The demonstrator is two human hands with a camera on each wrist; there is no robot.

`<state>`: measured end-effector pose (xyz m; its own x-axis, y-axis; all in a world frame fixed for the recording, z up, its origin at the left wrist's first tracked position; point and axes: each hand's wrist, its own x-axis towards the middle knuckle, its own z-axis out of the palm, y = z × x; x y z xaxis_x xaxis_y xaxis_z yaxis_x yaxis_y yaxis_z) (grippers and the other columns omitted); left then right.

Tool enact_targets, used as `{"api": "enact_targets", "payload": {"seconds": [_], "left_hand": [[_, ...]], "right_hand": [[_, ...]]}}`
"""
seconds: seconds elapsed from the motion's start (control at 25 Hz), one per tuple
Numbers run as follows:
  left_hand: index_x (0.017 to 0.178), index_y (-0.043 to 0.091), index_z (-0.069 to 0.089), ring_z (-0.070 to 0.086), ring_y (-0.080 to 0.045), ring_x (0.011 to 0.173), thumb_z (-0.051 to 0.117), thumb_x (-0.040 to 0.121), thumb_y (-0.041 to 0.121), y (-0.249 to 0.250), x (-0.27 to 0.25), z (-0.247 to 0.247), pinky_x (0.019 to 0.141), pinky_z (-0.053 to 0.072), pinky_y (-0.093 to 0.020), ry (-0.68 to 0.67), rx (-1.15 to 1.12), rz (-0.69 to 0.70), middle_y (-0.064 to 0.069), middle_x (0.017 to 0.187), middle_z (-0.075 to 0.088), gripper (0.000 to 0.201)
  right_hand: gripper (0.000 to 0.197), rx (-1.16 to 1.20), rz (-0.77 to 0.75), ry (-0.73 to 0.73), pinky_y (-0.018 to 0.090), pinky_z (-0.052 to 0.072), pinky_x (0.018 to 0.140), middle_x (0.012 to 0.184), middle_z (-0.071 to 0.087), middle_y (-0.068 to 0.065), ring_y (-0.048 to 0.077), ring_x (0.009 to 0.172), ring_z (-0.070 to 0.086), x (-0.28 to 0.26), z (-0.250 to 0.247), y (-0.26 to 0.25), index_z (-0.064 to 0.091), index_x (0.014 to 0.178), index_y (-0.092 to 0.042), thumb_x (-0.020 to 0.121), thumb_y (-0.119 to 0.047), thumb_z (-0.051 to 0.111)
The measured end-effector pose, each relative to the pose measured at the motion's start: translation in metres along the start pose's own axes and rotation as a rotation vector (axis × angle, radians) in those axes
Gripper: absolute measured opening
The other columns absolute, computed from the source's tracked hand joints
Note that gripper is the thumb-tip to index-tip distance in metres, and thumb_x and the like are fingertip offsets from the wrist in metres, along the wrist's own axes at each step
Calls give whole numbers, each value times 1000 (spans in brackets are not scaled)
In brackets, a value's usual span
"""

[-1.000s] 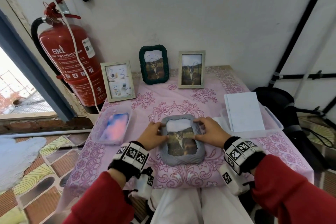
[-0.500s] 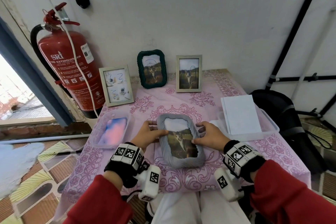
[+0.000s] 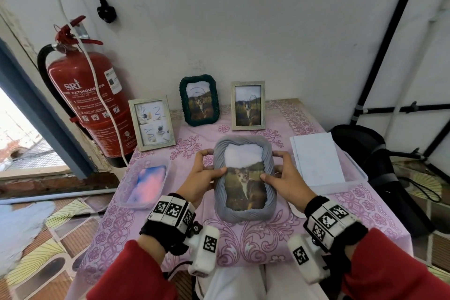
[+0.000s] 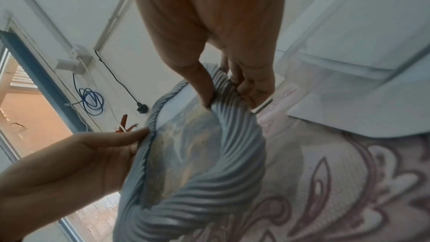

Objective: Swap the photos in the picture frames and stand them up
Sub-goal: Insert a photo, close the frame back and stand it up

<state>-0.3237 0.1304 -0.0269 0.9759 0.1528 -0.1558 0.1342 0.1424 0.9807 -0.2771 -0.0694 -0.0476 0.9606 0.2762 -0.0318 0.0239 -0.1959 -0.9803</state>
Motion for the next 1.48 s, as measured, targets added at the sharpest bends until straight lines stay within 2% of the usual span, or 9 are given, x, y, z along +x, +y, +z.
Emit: {"api": "enact_targets", "payload": {"seconds": [0.2,0.44,0.64,0.68,0.8,0.92,1.12,1.32,1.48], "left_hand": [[113,19,39,66,-16,67,59,88,5,7,0,4,59,56,-27,-33,-51,88,-10,82,70,35],[114,16,35,66,-21,71,55,88,0,12,3,13,62,57,-31,-96,-71,89,-14,87,69,37],[107,21,42,66,-18,74,55,87,-2,13,5,17,66,55,-30,-138,-123,78,-8,85,71,33],[106,21,43,67,-17,75,55,87,-2,14,5,18,66,55,-30,-146,-126,78,-7,84,72,33],[106,22,44,68,-17,76,56,86,-1,16,5,18,66,56,-30,-175,-159,82,-6,85,73,33],[106,22,45,68,-18,77,59,81,2,20,2,17,67,57,-31,-231,-166,92,-7,85,73,35],[109,21,44,69,-18,79,62,76,7,27,3,21,69,57,-32,-314,-163,127,-7,88,73,40],[112,20,44,68,-19,79,61,78,6,35,16,38,69,56,-32,-328,-157,124,-8,89,72,40],[112,19,43,67,-21,83,59,81,4,55,38,56,79,53,-40,-342,-130,152,-10,94,71,38]], "right_hand": [[51,87,-66,9,41,54,85,107,62,22,27,93,63,-5,-9,-15,34,125,-21,86,-2,61],[52,45,-92,88,41,53,84,104,57,16,28,93,61,-9,-21,-20,37,125,-27,86,-5,63],[49,171,-69,60,22,56,69,104,63,16,20,90,65,-12,-28,-22,38,125,-26,87,-5,61],[45,223,-58,64,21,56,68,104,65,15,19,90,66,-12,-28,-24,40,124,-24,88,-6,60],[31,385,-46,70,25,58,64,90,72,13,20,78,71,-10,-35,-34,49,117,-18,89,-9,59],[21,486,-59,20,22,56,61,80,74,8,16,69,70,-9,-47,-44,53,106,-17,88,-8,58],[16,480,-76,-18,22,56,65,85,73,9,16,71,68,-13,-62,-51,54,102,-17,87,-16,58],[13,499,-73,7,20,57,64,81,73,7,13,66,68,-12,-79,-61,54,100,-15,88,-13,56],[12,520,-90,41,20,57,63,79,72,3,11,64,67,3,-97,-78,56,98,-16,87,-11,57]]}}
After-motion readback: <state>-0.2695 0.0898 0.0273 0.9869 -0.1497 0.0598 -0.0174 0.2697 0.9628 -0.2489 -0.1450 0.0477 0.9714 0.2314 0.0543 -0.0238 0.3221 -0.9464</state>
